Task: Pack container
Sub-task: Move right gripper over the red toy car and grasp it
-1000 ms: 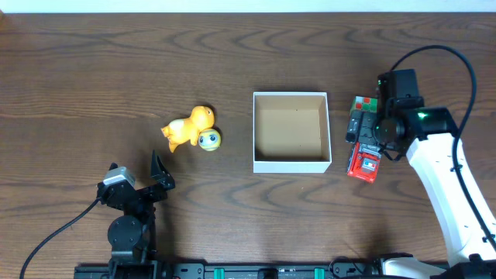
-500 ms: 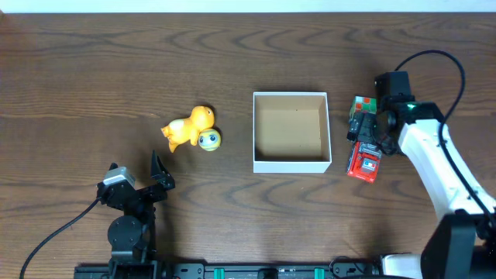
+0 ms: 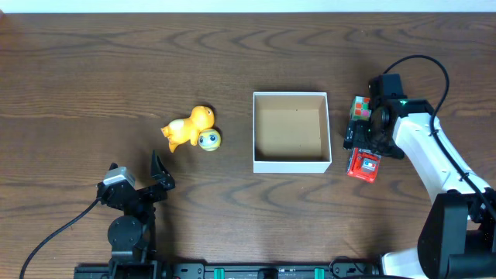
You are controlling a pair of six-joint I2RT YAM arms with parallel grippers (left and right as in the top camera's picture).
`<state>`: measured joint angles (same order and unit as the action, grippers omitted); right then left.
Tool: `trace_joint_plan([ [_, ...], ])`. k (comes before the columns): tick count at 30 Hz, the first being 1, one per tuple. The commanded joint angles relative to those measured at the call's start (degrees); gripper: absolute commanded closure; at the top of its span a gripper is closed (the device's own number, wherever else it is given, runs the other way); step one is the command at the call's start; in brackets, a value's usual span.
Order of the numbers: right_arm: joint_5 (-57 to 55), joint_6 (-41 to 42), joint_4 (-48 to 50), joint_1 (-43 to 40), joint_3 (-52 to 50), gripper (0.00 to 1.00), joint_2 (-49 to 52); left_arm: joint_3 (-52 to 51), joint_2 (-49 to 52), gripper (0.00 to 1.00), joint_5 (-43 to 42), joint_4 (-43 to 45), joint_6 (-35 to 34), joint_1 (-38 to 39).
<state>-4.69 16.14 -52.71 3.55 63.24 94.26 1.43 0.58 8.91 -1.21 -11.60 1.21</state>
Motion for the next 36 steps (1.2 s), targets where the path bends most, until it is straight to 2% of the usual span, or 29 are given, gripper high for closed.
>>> trace_joint_plan([
  [1, 0.6, -4.9, -1.5, -0.7, -0.3, 0.14, 0.5, -1.2, -0.3, 0.02, 0.1, -2.0, 1.0, -0.3],
  [9, 0.4, -5.7, -1.5, -2.2, -1.7, 0.12, 0.5, -1.2, -0.3, 0.02, 0.1, -2.0, 1.0, -0.3],
  [15, 0.5, -5.7, 4.6, -4.0, -6.3, 0.08, 0.5, -1.2, -0.3, 0.02, 0.1, -2.0, 1.0, -0.3],
  [26, 0.7, -5.5, 9.6, -4.1, -8.9, 0.13, 0.5, -1.2, -0.3, 0.02, 0.1, -2.0, 1.0, -0.3],
  [36, 2.4, -4.0, 10.7, -4.1, -8.6, 0.46, 0.5, -1.2, -0.3, 0.02, 0.1, -2.0, 1.0, -0.3],
])
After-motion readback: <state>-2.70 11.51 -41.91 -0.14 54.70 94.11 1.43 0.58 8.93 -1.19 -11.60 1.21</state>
